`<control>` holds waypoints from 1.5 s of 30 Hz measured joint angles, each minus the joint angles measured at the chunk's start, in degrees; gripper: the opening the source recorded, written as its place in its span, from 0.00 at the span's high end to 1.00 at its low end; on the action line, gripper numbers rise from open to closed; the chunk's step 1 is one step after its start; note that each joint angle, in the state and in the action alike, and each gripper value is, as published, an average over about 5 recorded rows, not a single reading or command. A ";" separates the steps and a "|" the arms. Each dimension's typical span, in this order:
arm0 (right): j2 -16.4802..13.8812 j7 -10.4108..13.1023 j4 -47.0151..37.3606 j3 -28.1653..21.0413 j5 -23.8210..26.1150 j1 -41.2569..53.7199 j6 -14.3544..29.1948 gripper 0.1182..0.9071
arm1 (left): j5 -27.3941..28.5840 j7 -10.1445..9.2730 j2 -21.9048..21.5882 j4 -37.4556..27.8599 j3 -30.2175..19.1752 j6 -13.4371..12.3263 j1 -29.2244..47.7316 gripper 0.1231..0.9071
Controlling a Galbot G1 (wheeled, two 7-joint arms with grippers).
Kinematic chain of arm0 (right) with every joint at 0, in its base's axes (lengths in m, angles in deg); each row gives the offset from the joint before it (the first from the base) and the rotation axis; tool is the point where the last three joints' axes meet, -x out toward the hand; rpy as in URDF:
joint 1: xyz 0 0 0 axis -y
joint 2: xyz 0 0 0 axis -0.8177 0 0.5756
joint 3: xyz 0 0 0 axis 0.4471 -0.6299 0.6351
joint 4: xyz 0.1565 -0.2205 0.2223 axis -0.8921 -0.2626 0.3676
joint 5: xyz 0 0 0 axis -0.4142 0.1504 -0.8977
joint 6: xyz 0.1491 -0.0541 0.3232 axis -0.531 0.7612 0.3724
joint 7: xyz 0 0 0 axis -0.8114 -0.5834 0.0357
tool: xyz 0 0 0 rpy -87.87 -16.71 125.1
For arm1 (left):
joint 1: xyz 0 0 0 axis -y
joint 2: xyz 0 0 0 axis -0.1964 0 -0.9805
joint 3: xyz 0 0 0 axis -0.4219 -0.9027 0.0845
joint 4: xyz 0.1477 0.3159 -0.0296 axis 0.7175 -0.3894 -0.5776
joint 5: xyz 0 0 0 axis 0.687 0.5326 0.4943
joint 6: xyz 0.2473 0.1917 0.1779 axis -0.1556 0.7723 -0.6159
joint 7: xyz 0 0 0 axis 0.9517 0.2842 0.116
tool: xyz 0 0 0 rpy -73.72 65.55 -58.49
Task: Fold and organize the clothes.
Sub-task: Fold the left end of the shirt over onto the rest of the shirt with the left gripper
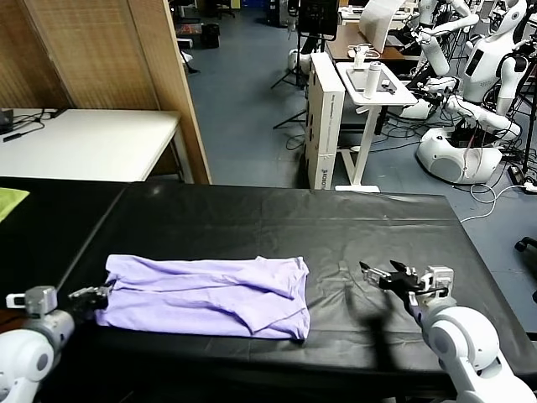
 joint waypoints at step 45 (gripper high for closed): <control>2.66 -1.07 0.13 0.46 5.73 -3.65 0.76 0.00 | -4.87 -8.22 24.51 4.83 -30.37 -0.03 7.52 0.95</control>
